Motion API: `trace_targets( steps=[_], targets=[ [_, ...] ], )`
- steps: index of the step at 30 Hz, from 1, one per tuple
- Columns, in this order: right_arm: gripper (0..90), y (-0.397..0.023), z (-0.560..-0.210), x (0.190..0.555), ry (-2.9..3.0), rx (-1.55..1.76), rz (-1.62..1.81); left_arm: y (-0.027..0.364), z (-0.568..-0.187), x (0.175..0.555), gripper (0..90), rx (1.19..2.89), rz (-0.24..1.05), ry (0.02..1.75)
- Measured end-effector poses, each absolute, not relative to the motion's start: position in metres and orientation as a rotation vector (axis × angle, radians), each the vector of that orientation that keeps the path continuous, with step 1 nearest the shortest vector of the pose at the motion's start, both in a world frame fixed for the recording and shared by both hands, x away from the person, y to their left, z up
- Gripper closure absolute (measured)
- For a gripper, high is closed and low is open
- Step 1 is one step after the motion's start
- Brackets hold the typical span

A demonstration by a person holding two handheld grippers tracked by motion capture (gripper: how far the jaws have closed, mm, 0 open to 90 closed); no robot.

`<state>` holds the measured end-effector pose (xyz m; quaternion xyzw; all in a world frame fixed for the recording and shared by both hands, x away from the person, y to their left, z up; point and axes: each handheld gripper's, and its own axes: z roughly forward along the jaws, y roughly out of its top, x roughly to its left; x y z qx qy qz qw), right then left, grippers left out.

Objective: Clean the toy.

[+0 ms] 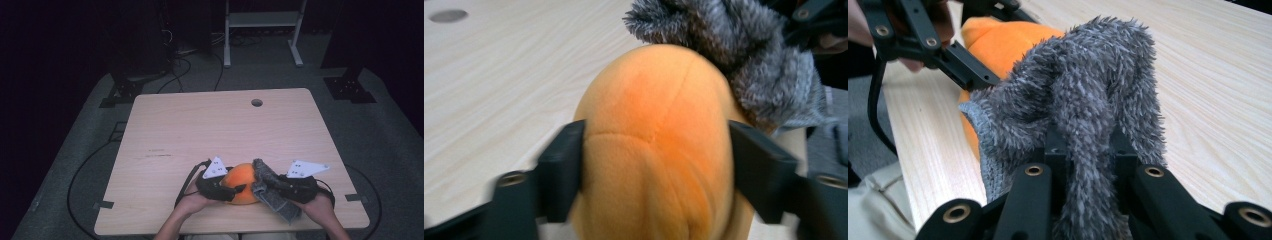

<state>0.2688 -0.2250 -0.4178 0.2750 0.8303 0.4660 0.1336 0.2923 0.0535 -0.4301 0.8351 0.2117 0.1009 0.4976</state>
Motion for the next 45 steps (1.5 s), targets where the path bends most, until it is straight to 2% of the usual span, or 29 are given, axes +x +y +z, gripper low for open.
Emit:
trace_targets(
  steps=[3, 4, 5, 7, 9, 10, 11, 14, 18, 23, 29, 31, 34, 37, 41, 42, 45],
  targets=[
    [76.2, -0.228, -0.413, 0.270, 2.381, 0.825, 1.350, 0.049, -0.426, 0.288, 40.7, 1.974, 0.349, 0.442],
    [76.3, -0.228, -0.411, 0.270, 2.355, 0.836, 1.354, 0.047, -0.426, 0.287, 40.7, 1.956, 0.435, 0.397],
    [76.3, -0.227, -0.410, 0.271, 2.340, 0.838, 1.360, 0.047, -0.427, 0.288, 40.3, 1.957, 0.448, 0.385],
    [76.2, -0.224, -0.412, 0.273, 2.337, 0.847, 1.358, 0.049, -0.431, 0.292, 36.9, 1.975, 0.418, 0.396],
    [76.2, -0.222, -0.414, 0.273, 2.343, 0.841, 1.352, 0.052, -0.432, 0.294, 25.3, 1.968, 0.393, 0.421],
    [76.2, -0.220, -0.416, 0.274, 2.347, 0.835, 1.357, 0.054, -0.430, 0.296, 25.3, 1.954, 0.354, 0.462],
    [76.2, -0.216, -0.418, 0.274, 2.355, 0.829, 1.377, 0.059, -0.426, 0.297, 19.5, 1.912, 0.316, 0.495],
    [76.2, -0.214, -0.418, 0.272, 2.360, 0.805, 1.369, 0.062, -0.426, 0.298, 30.6, 1.917, 0.320, 0.491],
    [76.2, -0.227, -0.429, 0.280, 2.386, 0.894, 1.373, 0.066, -0.432, 0.298, 36.4, 1.934, 0.309, 0.520],
    [76.2, -0.243, -0.434, 0.289, 2.417, 1.000, 1.370, 0.069, -0.433, 0.298, 36.7, 1.929, 0.284, 0.524],
    [76.2, -0.240, -0.409, 0.287, 2.342, 0.930, 1.564, 0.066, -0.433, 0.294, 36.4, 1.966, 0.247, 0.444],
    [76.1, -0.230, -0.411, 0.287, 2.395, 0.895, 1.513, 0.065, -0.430, 0.292, 33.3, 1.976, 0.223, 0.421],
    [76.1, -0.221, -0.422, 0.281, 2.438, 0.828, 1.421, 0.067, -0.420, 0.296, 17.6, 1.983, 0.146, 0.456],
    [76.1, -0.223, -0.419, 0.275, 2.459, 0.795, 1.383, 0.071, -0.415, 0.300, 12.2, 1.984, 0.120, 0.522],
    [76.1, -0.222, -0.419, 0.271, 2.469, 0.776, 1.372, 0.065, -0.429, 0.307, 12.8, 2.052, 0.004, 0.577],
    [76.1, -0.222, -0.419, 0.271, 2.470, 0.777, 1.364, 0.065, -0.429, 0.307, 16.9, 2.052, 0.004, 0.577],
    [76.1, -0.224, -0.417, 0.273, 2.460, 0.802, 1.346, 0.061, -0.425, 0.297, 36.9, 2.008, 0.162, 0.511]
  ],
)
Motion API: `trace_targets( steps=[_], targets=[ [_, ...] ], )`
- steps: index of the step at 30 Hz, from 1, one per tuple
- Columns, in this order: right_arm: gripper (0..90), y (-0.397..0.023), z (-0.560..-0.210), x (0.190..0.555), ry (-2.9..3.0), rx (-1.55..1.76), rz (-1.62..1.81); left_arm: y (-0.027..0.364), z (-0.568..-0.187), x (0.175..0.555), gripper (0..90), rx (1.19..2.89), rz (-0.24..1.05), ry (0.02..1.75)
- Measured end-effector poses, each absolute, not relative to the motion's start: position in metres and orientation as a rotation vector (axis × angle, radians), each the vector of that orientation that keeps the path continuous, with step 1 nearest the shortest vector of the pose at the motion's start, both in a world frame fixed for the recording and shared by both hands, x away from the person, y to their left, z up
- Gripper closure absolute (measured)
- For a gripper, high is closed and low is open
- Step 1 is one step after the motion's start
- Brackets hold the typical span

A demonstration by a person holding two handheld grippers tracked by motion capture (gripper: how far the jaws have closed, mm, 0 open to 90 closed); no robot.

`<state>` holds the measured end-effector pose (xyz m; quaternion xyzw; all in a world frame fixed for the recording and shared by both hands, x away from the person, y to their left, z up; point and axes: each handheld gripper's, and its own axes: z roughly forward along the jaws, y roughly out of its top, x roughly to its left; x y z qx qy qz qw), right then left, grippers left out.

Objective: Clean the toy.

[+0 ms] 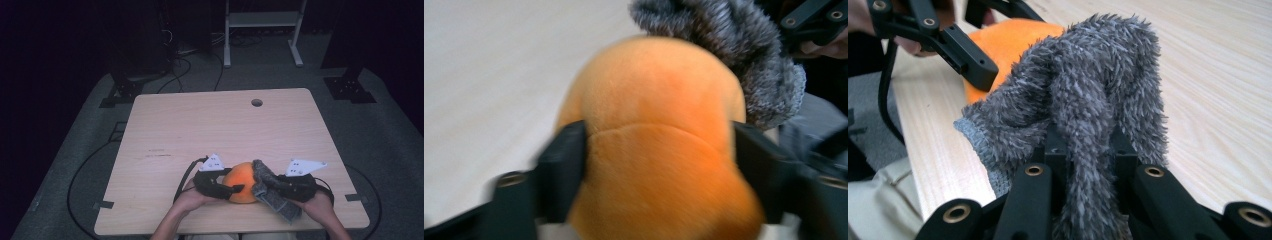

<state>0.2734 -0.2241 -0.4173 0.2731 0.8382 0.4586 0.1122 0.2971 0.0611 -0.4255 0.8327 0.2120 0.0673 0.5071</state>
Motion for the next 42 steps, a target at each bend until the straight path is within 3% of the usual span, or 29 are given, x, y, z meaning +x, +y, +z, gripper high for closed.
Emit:
trace_targets(
  steps=[3, 7, 10, 12, 17, 23, 26, 29, 30, 32, 35, 39, 42],
  targets=[
    [76.3, -0.230, -0.408, 0.272, 2.403, 0.813, 1.368, 0.059, -0.419, 0.292, 40.7, 1.970, 0.303, 0.410],
    [76.2, -0.218, -0.399, 0.271, 2.344, 0.764, 1.421, 0.053, -0.427, 0.294, 38.3, 2.022, 0.380, 0.316],
    [76.2, -0.205, -0.407, 0.275, 2.377, 0.753, 1.358, 0.057, -0.428, 0.298, 19.0, 2.008, 0.282, 0.380],
    [76.2, -0.202, -0.413, 0.277, 2.390, 0.768, 1.425, 0.069, -0.425, 0.306, 17.8, 1.939, 0.192, 0.514],
    [76.2, -0.201, -0.413, 0.274, 2.394, 0.736, 1.395, 0.071, -0.435, 0.310, 19.9, 1.971, 0.135, 0.566],
    [75.9, -0.230, -0.429, 0.285, 2.396, 0.900, 1.372, 0.077, -0.440, 0.312, 19.3, 1.967, 0.091, 0.578],
    [75.8, -0.238, -0.436, 0.289, 2.412, 0.965, 1.376, 0.076, -0.440, 0.314, 12.8, 1.968, 0.077, 0.588],
    [75.9, -0.237, -0.436, 0.287, 2.420, 0.960, 1.369, 0.071, -0.448, 0.322, 3.5, 2.001, -0.049, 0.681],
    [75.9, -0.236, -0.435, 0.286, 2.421, 0.953, 1.362, 0.070, -0.448, 0.322, 3.7, 2.000, -0.055, 0.675],
    [75.9, -0.235, -0.434, 0.285, 2.421, 0.952, 1.354, 0.070, -0.445, 0.318, 15.4, 2.006, -0.011, 0.631],
    [75.9, -0.236, -0.430, 0.285, 2.421, 0.953, 1.344, 0.071, -0.436, 0.308, 31.7, 1.995, 0.187, 0.528],
    [76.0, -0.235, -0.420, 0.283, 2.349, 0.948, 1.389, 0.070, -0.428, 0.308, 31.4, 2.003, 0.298, 0.479],
    [76.0, -0.224, -0.412, 0.277, 2.325, 0.871, 1.447, 0.063, -0.434, 0.307, 26.7, 2.050, 0.307, 0.475]
  ],
)
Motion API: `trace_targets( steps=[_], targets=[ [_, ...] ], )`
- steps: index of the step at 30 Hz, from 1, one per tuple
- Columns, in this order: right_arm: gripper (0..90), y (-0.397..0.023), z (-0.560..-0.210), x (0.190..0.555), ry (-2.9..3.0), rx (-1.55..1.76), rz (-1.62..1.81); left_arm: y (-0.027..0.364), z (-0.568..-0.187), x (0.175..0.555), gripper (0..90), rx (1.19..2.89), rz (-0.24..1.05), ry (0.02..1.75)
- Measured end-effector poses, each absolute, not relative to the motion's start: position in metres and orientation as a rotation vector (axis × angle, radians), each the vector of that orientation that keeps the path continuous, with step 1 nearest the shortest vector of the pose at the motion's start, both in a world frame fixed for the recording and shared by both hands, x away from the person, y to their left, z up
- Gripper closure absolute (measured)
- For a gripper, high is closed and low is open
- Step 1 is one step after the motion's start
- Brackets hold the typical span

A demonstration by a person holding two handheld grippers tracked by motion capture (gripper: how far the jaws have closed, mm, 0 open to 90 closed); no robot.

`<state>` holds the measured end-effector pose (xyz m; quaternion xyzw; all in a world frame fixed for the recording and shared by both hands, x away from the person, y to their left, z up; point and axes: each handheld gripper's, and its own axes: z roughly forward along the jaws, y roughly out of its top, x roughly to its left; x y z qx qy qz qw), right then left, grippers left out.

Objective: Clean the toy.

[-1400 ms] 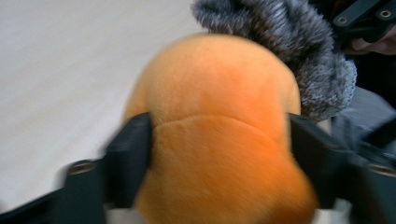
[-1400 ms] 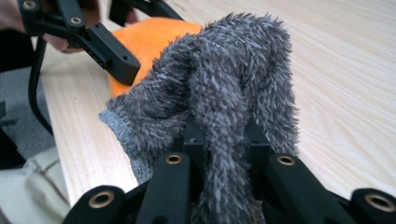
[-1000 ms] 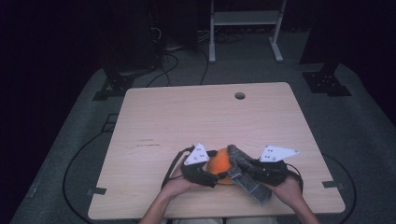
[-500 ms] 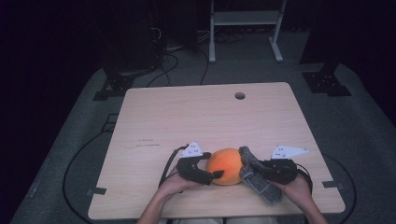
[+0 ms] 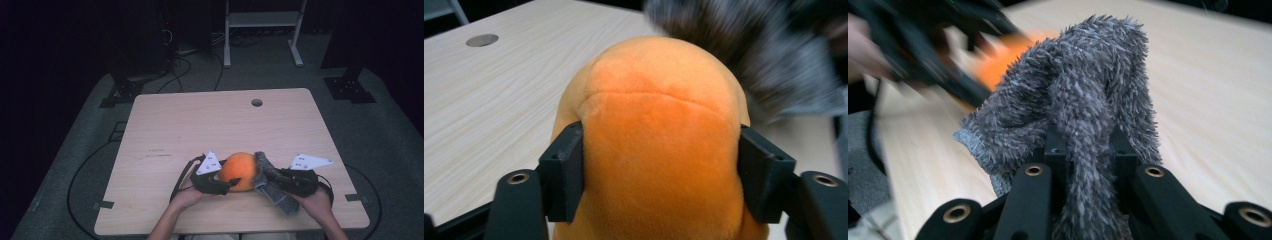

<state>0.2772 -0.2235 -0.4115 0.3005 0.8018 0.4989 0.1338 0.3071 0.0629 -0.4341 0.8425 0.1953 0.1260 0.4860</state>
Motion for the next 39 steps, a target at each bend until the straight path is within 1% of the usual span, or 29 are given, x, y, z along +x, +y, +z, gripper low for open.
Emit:
trace_targets(
  steps=[2, 4, 6, 9, 11, 12, 14, 18, 21, 23, 24, 25, 26, 27, 28, 29, 30, 31, 32, 33, 35, 37, 38, 39],
  targets=[
    [76.0, -0.198, -0.407, 0.269, 2.345, 0.744, 1.463, 0.059, -0.434, 0.305, 25.5, 2.044, 0.320, 0.469],
    [76.1, -0.183, -0.409, 0.265, 2.365, 0.681, 1.366, 0.057, -0.432, 0.301, 22.2, 2.082, 0.353, 0.438],
    [76.1, -0.181, -0.413, 0.265, 2.367, 0.664, 1.337, 0.060, -0.434, 0.302, 16.9, 2.080, 0.331, 0.464],
    [76.1, -0.192, -0.417, 0.271, 2.352, 0.734, 1.355, 0.067, -0.435, 0.308, 11.8, 2.058, 0.282, 0.534],
    [76.1, -0.197, -0.420, 0.274, 2.348, 0.767, 1.334, 0.070, -0.436, 0.310, 13.6, 2.043, 0.265, 0.545],
    [76.1, -0.202, -0.423, 0.278, 2.355, 0.796, 1.324, 0.070, -0.437, 0.310, 17.1, 2.040, 0.270, 0.538],
    [76.0, -0.212, -0.429, 0.285, 2.364, 0.865, 1.311, 0.070, -0.436, 0.309, 20.2, 2.040, 0.279, 0.527],
    [76.1, -0.226, -0.433, 0.291, 2.354, 0.965, 1.260, 0.072, -0.437, 0.309, 21.8, 2.041, 0.280, 0.505],
    [76.0, -0.226, -0.430, 0.290, 2.340, 0.965, 1.318, 0.072, -0.438, 0.309, 21.2, 2.040, 0.283, 0.502],
    [75.9, -0.221, -0.433, 0.291, 2.360, 0.952, 1.286, 0.072, -0.438, 0.311, 14.6, 2.041, 0.255, 0.559],
    [76.0, -0.220, -0.436, 0.292, 2.366, 0.954, 1.290, 0.073, -0.437, 0.314, 9.1, 2.046, 0.223, 0.602],
    [75.9, -0.221, -0.438, 0.293, 2.368, 0.965, 1.301, 0.074, -0.437, 0.316, 7.1, 2.041, 0.204, 0.632],
    [75.9, -0.222, -0.439, 0.294, 2.376, 0.985, 1.294, 0.075, -0.437, 0.317, 6.8, 2.034, 0.189, 0.643],
    [75.9, -0.223, -0.440, 0.295, 2.386, 0.997, 1.271, 0.076, -0.438, 0.317, 8.5, 2.029, 0.176, 0.632],
    [75.9, -0.225, -0.442, 0.295, 2.397, 1.007, 1.247, 0.076, -0.439, 0.316, 13.2, 2.028, 0.184, 0.618],
    [75.9, -0.226, -0.442, 0.295, 2.400, 1.014, 1.235, 0.076, -0.439, 0.314, 15.4, 2.030, 0.210, 0.599],
    [76.0, -0.228, -0.441, 0.294, 2.394, 1.023, 1.233, 0.076, -0.438, 0.313, 19.8, 2.035, 0.225, 0.585],
    [76.0, -0.228, -0.438, 0.292, 2.379, 1.020, 1.254, 0.075, -0.436, 0.310, 22.2, 2.042, 0.265, 0.545],
    [76.0, -0.227, -0.428, 0.287, 2.344, 0.966, 1.362, 0.074, -0.436, 0.309, 25.0, 2.046, 0.277, 0.526],
    [76.0, -0.226, -0.424, 0.284, 2.333, 0.942, 1.402, 0.070, -0.434, 0.306, 25.9, 2.059, 0.310, 0.473],
    [75.9, -0.218, -0.410, 0.277, 2.311, 0.845, 1.446, 0.064, -0.432, 0.301, 26.4, 2.073, 0.345, 0.410],
    [75.8, -0.210, -0.408, 0.275, 2.328, 0.789, 1.420, 0.061, -0.431, 0.299, 24.3, 2.085, 0.357, 0.378],
    [75.9, -0.206, -0.415, 0.276, 2.351, 0.782, 1.365, 0.062, -0.432, 0.301, 18.6, 2.092, 0.341, 0.404],
    [75.9, -0.206, -0.420, 0.277, 2.353, 0.790, 1.369, 0.063, -0.432, 0.303, 15.5, 2.087, 0.314, 0.427]
  ],
)
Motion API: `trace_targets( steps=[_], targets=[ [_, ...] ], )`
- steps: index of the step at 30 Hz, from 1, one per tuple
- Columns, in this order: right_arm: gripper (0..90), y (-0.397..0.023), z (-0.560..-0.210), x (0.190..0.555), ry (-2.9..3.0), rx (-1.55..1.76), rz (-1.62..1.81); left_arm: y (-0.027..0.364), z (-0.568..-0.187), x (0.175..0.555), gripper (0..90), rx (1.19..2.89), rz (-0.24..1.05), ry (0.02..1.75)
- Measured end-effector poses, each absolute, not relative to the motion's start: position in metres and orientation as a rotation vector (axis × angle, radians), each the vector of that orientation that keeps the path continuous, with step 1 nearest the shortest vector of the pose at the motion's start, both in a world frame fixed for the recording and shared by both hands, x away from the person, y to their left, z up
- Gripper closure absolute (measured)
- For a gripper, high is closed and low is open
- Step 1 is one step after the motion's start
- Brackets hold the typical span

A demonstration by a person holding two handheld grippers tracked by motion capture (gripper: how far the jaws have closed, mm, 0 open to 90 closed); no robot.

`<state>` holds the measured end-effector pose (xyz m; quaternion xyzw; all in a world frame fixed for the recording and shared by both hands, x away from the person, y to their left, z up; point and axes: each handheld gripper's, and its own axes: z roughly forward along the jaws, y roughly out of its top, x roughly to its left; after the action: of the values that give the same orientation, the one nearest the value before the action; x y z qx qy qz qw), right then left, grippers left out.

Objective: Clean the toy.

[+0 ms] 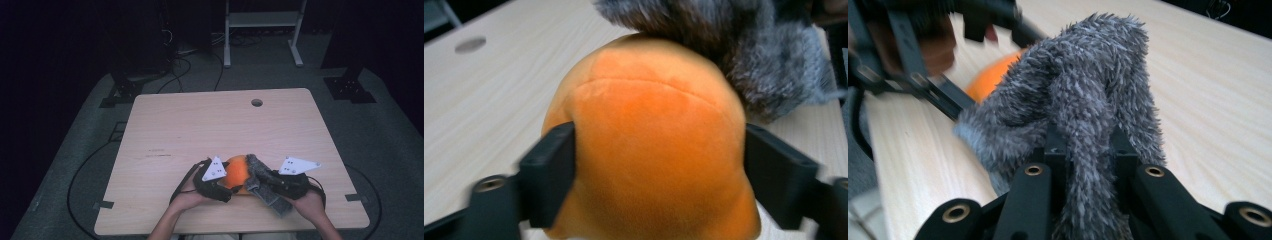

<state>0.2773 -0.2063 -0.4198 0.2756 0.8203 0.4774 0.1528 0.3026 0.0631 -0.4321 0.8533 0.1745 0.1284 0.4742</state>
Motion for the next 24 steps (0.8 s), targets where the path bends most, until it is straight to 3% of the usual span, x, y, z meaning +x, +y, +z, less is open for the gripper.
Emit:
trace_targets(
  steps=[4, 7, 11, 14, 15, 19, 24],
  targets=[
    [75.9, -0.208, -0.423, 0.277, 2.354, 0.815, 1.305, 0.072, -0.433, 0.310, 12.0, 2.062, 0.215, 0.518],
    [76.0, -0.209, -0.422, 0.276, 2.366, 0.820, 1.275, 0.073, -0.433, 0.308, 23.5, 2.055, 0.244, 0.485],
    [76.0, -0.204, -0.400, 0.264, 2.330, 0.715, 1.379, 0.066, -0.429, 0.299, 29.8, 2.078, 0.329, 0.374],
    [76.0, -0.192, -0.392, 0.261, 2.351, 0.648, 1.355, 0.062, -0.427, 0.295, 26.8, 2.087, 0.347, 0.337],
    [76.0, -0.190, -0.396, 0.264, 2.367, 0.654, 1.323, 0.063, -0.427, 0.297, 22.1, 2.089, 0.336, 0.360],
    [76.0, -0.197, -0.416, 0.272, 2.404, 0.731, 1.371, 0.068, -0.431, 0.308, 13.1, 2.088, 0.208, 0.488],
    [76.1, -0.196, -0.404, 0.267, 2.389, 0.716, 1.308, 0.068, -0.432, 0.302, 28.9, 2.063, 0.274, 0.409]
  ],
)
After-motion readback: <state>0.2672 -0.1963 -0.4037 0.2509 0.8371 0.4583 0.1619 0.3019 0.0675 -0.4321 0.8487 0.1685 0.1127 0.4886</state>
